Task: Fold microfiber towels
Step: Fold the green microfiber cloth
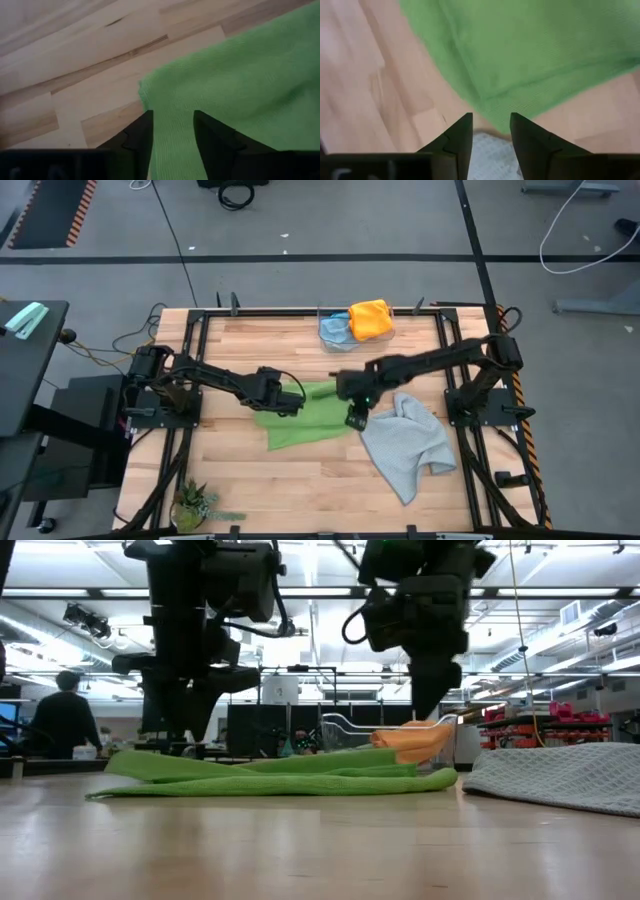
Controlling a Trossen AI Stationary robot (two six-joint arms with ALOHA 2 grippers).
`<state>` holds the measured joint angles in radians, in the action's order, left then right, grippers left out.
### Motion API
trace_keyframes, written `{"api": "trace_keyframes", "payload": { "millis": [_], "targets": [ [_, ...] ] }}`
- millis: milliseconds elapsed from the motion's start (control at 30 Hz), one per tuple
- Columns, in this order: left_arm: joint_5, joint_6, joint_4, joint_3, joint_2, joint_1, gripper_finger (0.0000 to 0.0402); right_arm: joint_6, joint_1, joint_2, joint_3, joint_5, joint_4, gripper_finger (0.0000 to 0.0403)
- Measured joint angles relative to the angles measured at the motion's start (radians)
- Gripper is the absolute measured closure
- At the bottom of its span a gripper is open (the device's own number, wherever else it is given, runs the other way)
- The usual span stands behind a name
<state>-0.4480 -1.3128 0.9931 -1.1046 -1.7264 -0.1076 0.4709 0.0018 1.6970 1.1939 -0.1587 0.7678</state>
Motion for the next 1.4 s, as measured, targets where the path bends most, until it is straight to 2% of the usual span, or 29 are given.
{"api": "trace_keyframes", "payload": {
  "millis": [133,267,433,767,1400],
  "targets": [
    [0.000,0.000,-0.001,0.000,0.002,0.000,0.0232,0.026,0.064,0.001,-0.005,0.061,-0.013,0.0274],
    [0.000,0.000,-0.036,0.000,0.002,-0.003,0.0224,0.033,0.073,0.034,-0.005,0.057,-0.044,0.0280],
    [0.001,0.000,-0.061,-0.001,0.002,-0.004,0.0227,0.027,0.069,0.087,-0.005,0.043,-0.052,0.0281],
    [0.042,-0.001,-0.066,-0.002,0.007,-0.004,0.0224,-0.001,0.085,0.111,-0.005,0.038,-0.103,0.0282],
    [0.042,-0.002,-0.062,-0.002,0.082,-0.002,0.0228,-0.041,0.093,0.157,-0.005,0.038,-0.151,0.0286]
  ]
}}
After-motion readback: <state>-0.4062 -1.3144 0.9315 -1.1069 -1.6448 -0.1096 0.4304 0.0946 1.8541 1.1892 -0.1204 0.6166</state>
